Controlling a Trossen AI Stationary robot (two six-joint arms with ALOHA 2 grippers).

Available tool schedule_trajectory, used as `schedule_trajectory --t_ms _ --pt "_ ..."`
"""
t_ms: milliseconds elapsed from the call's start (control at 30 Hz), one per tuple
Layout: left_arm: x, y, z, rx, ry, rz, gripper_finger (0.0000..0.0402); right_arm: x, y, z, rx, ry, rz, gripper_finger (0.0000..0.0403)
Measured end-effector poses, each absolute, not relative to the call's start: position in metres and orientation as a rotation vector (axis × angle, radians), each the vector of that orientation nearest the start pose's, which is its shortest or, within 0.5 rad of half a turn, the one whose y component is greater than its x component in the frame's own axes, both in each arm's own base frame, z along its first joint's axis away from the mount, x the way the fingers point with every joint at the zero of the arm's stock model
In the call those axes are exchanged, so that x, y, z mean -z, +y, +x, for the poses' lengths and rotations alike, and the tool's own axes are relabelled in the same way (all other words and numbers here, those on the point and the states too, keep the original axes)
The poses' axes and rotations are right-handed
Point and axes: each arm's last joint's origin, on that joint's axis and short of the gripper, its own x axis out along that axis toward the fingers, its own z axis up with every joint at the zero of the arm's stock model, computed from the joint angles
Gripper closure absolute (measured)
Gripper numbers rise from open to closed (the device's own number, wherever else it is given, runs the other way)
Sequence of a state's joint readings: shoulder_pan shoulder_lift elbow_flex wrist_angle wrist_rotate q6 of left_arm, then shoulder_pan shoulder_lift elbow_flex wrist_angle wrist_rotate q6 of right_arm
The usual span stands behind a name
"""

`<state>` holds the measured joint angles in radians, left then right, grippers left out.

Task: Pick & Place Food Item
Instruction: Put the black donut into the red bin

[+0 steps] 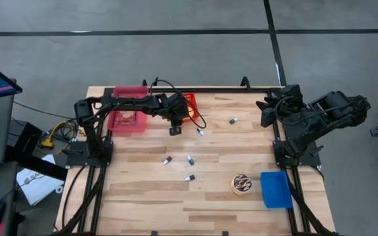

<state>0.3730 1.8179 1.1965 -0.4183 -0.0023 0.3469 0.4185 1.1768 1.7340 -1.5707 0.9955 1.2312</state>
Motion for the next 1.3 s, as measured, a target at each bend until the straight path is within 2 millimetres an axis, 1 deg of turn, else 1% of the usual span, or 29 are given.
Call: schedule_trajectory --t_ms 133,400,867,967,1067,1200,1300 --pt "-0.18 0.134 0.342 -0.168 1.081 0.178 0.0309 -0.456 0.035 0.139 0.873 0.333 0.471 0.0214" --pt "-0.166 0.138 0.33 -0.203 1.164 0.264 0.0309 -0.456 0.035 0.139 0.876 0.328 0.484 0.0214" --pt "-0.169 0.144 0.333 -0.267 1.12 0.31 0.0309 -0.456 0.035 0.139 0.877 0.327 0.487 0.0214" --pt "-0.175 0.144 0.333 -0.28 1.091 0.317 0.0309 -0.456 0.035 0.139 0.877 0.326 0.487 0.0214" --pt "-0.186 0.146 0.331 -0.303 1.058 0.322 0.0309 -0.456 0.035 0.139 0.877 0.327 0.487 0.0214" --pt "-0.205 0.147 0.325 -0.324 0.992 0.307 0.0309 -0.456 0.035 0.139 0.877 0.327 0.487 0.0214" --pt "-0.226 0.142 0.319 -0.283 0.897 0.23 0.0309 -0.456 0.035 0.139 0.875 0.329 0.488 0.0214"
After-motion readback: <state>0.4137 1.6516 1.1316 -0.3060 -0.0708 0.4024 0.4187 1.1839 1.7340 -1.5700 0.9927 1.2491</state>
